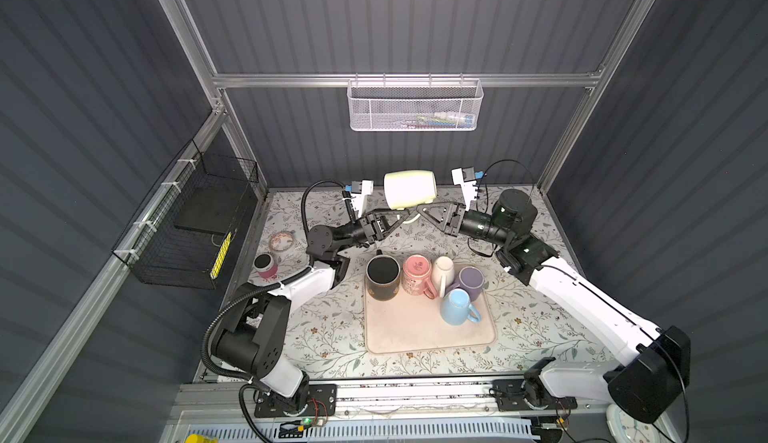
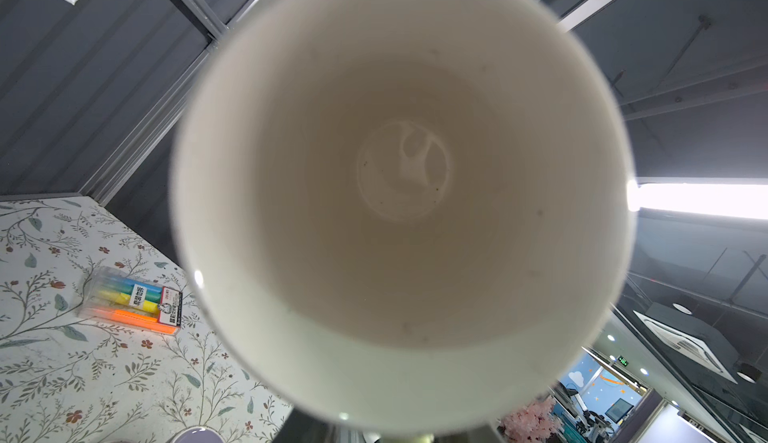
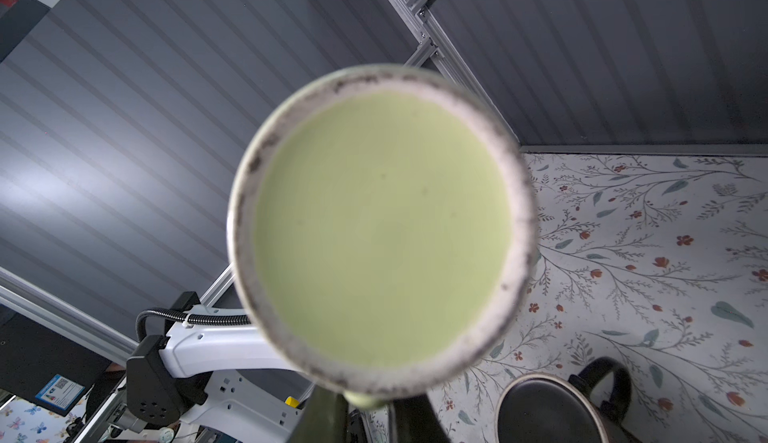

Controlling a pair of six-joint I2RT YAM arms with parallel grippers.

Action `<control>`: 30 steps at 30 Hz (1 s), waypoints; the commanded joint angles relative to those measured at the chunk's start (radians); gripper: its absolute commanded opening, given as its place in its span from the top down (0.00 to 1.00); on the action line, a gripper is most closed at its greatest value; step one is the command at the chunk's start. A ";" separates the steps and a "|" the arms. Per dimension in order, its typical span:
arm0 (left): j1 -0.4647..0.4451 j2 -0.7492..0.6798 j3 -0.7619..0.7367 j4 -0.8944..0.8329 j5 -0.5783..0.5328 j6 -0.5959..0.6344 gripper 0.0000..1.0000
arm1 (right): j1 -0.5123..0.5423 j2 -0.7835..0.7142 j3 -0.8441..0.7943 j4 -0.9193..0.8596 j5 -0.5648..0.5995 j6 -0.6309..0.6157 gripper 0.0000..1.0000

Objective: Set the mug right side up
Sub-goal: 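Grasp the light green mug with the left gripper beside the right gripper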

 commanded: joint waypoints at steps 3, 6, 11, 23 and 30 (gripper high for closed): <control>-0.004 0.009 0.024 -0.017 -0.004 0.037 0.69 | 0.004 -0.008 -0.014 0.156 -0.040 -0.014 1.00; -0.006 0.007 0.030 -0.033 -0.008 0.047 0.73 | 0.003 -0.005 -0.033 0.167 -0.046 -0.020 1.00; -0.010 0.006 0.033 -0.049 -0.009 0.057 0.83 | 0.004 -0.010 -0.051 0.168 -0.040 -0.034 1.00; -0.015 -0.067 0.007 -0.216 -0.046 0.185 1.00 | 0.004 -0.016 -0.067 0.159 -0.017 -0.063 0.69; -0.015 -0.138 -0.019 -0.334 -0.101 0.290 1.00 | 0.001 -0.028 -0.082 0.143 0.009 -0.097 0.41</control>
